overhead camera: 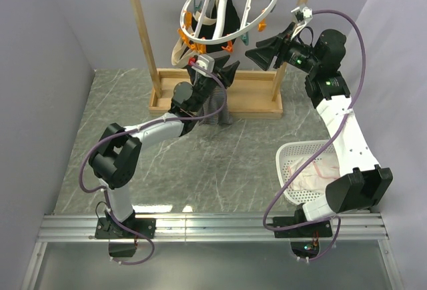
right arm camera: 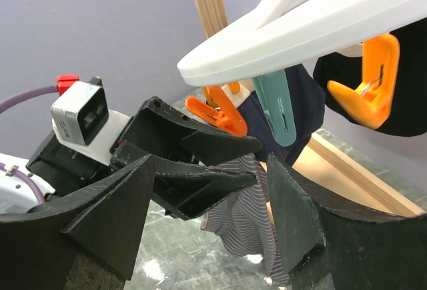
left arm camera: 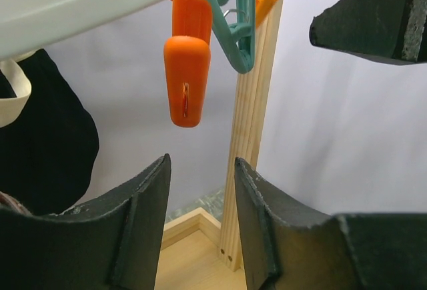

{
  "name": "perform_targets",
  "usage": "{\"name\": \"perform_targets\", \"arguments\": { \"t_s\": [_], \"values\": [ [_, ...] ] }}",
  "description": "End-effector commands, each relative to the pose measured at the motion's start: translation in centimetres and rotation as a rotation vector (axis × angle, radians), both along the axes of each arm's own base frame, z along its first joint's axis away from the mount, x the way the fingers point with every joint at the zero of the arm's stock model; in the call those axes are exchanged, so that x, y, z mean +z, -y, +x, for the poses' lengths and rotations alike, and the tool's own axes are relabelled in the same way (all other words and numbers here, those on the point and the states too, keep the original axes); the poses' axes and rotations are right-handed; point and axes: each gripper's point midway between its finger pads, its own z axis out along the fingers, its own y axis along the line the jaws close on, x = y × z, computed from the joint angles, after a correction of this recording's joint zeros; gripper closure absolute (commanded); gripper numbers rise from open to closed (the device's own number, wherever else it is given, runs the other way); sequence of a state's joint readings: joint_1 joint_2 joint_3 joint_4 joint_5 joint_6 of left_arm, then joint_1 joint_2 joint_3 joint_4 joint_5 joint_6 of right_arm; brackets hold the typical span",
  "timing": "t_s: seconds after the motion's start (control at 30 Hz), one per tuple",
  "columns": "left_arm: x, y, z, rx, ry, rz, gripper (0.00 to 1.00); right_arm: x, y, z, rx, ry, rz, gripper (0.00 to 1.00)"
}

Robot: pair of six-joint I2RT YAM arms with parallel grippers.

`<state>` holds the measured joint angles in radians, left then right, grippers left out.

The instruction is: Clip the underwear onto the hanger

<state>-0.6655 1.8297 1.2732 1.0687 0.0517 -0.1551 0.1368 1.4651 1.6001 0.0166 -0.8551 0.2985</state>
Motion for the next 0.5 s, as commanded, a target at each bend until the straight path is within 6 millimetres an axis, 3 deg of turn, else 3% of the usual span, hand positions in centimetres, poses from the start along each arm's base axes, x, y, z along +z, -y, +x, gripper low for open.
{"name": "perform_targets", "arguments": {
  "t_s": [0.0, 0.47],
  "values": [
    [4.3, -1.2, -1.7, 0.002, 0.080, -0.077, 0.51, 2.8, 0.2, -0.4, 0.006, 0.092, 0.016, 0.25],
    [6.6, -0.9, -0.8, 0.034, 0.167, -0.104, 0.50, 2.5, -0.3, -0.2, 0.024, 0.082, 0.026, 0.25]
  ]
}}
